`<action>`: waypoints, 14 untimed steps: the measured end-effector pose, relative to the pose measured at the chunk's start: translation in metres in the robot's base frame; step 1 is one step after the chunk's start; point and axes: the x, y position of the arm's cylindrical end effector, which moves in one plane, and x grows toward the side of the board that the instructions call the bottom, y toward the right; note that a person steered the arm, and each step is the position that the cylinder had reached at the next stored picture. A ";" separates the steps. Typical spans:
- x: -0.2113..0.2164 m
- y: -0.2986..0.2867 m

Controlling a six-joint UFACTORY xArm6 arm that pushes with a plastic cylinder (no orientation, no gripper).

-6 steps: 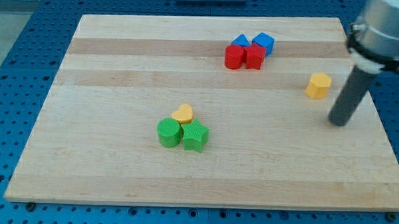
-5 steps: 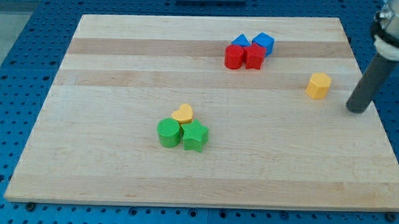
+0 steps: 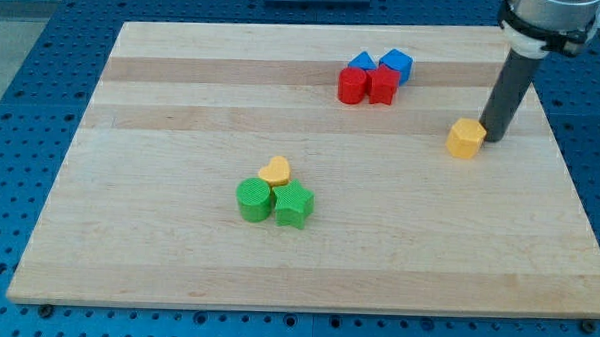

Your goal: Place the hexagon above the green star

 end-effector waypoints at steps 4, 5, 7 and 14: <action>0.014 -0.062; 0.024 -0.086; 0.027 -0.134; 0.062 -0.197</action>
